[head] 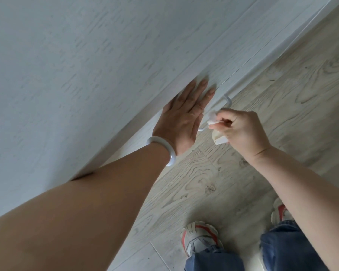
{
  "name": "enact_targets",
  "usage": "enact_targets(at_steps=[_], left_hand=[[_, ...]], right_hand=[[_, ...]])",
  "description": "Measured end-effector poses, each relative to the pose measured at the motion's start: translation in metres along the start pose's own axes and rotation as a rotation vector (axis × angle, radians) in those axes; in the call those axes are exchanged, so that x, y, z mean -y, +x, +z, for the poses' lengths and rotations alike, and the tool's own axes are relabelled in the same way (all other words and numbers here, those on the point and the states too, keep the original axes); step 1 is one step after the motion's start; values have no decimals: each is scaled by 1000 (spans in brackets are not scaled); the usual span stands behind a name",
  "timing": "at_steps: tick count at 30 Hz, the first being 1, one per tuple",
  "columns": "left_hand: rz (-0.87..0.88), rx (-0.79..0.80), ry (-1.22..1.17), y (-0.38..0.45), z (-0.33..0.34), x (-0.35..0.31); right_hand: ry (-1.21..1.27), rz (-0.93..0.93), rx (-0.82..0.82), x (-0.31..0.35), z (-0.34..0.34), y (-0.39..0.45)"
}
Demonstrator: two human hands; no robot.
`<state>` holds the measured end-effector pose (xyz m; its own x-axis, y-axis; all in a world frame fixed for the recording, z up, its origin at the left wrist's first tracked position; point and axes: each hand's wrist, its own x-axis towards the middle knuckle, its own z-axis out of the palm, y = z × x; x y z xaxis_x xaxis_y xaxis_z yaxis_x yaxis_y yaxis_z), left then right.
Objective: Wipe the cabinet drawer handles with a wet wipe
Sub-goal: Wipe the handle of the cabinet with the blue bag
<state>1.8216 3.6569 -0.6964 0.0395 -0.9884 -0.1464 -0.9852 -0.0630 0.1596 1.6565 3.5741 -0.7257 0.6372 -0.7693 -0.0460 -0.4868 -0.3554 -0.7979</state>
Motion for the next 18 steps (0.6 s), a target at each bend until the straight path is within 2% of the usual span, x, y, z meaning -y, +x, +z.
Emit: enact_targets(at_steps=[7,9,11,14,18], left_hand=[[7,1,29,0,0,0],[14,4,38,1,1,0],[16,-1,33,1,1,0],[15,9,47,0,3,2],[23,27,31,1,0,3]], right_hand=[[-87,-155,237,5,0,7],[-134,-165,229,-3,-16,15],[-127,-101,148,-9,-26,20],[-156,-24,65,-3,-13,13],[-178,-133,181,13,15,-5]])
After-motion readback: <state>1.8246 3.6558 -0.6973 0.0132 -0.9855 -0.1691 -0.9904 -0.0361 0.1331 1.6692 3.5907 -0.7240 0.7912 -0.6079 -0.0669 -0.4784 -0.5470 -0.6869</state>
